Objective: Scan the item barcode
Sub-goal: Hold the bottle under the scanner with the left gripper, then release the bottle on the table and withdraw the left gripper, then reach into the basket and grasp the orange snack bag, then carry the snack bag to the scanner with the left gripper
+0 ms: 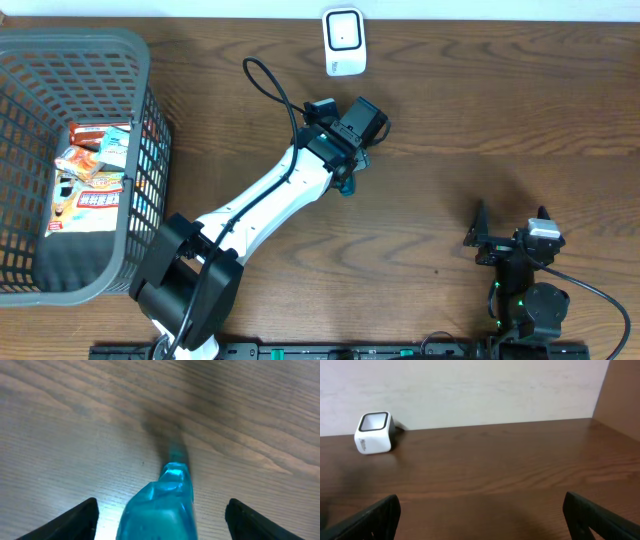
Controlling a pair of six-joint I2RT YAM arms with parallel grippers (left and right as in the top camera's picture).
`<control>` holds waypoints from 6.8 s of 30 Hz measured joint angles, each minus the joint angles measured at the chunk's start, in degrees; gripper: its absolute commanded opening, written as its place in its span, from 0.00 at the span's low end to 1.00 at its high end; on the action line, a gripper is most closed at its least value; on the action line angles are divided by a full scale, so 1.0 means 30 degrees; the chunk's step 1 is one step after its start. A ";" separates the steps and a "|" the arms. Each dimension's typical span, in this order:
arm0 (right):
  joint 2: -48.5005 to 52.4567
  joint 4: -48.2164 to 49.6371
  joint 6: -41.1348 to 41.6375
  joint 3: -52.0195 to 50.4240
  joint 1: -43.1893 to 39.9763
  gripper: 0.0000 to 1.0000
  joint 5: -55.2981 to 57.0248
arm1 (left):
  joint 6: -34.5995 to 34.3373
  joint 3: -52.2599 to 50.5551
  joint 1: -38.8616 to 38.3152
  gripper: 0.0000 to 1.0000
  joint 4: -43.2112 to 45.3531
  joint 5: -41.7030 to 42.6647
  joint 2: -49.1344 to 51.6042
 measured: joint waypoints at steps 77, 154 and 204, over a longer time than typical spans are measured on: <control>0.0000 0.0000 0.0007 0.0000 0.0000 0.99 0.0000 | -0.1049 0.0386 2.2804 0.98 -0.8218 0.1071 -0.5989; 0.0000 0.0000 0.0007 0.0000 0.0000 0.99 0.0000 | -0.2586 -0.2943 1.6844 0.07 0.3228 1.2568 -1.9081; 0.0000 0.0000 0.0007 0.0000 0.0000 0.99 0.0000 | 0.4437 -0.2907 -0.0772 0.80 0.9151 0.5144 -0.0597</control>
